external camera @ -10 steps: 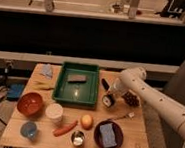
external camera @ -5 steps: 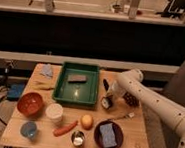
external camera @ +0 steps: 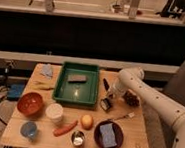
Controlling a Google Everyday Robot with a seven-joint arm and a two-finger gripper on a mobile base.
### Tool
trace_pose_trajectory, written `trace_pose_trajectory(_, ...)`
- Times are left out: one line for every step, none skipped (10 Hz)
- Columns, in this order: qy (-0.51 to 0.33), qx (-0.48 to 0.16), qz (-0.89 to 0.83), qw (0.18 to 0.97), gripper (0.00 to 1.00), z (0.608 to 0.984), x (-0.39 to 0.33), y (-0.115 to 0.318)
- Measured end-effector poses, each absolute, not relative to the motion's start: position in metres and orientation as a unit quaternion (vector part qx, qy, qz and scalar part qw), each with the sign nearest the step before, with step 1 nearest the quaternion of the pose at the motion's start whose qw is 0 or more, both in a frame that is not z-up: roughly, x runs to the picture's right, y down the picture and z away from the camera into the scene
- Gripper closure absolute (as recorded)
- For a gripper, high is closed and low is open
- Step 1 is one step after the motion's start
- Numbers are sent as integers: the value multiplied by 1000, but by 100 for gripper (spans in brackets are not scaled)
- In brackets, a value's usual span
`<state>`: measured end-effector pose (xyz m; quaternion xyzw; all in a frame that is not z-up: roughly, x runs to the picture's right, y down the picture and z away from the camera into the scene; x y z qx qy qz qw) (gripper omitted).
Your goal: Place brush in table surface
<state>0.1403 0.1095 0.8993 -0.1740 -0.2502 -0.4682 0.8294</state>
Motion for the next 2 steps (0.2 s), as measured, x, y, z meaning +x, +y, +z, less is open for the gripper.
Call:
trace_pose_trajectory(-264,-183,-462,827,20,898,142,108)
trace_pose_trajectory(-272,-188,-454,827,20,894,143,103)
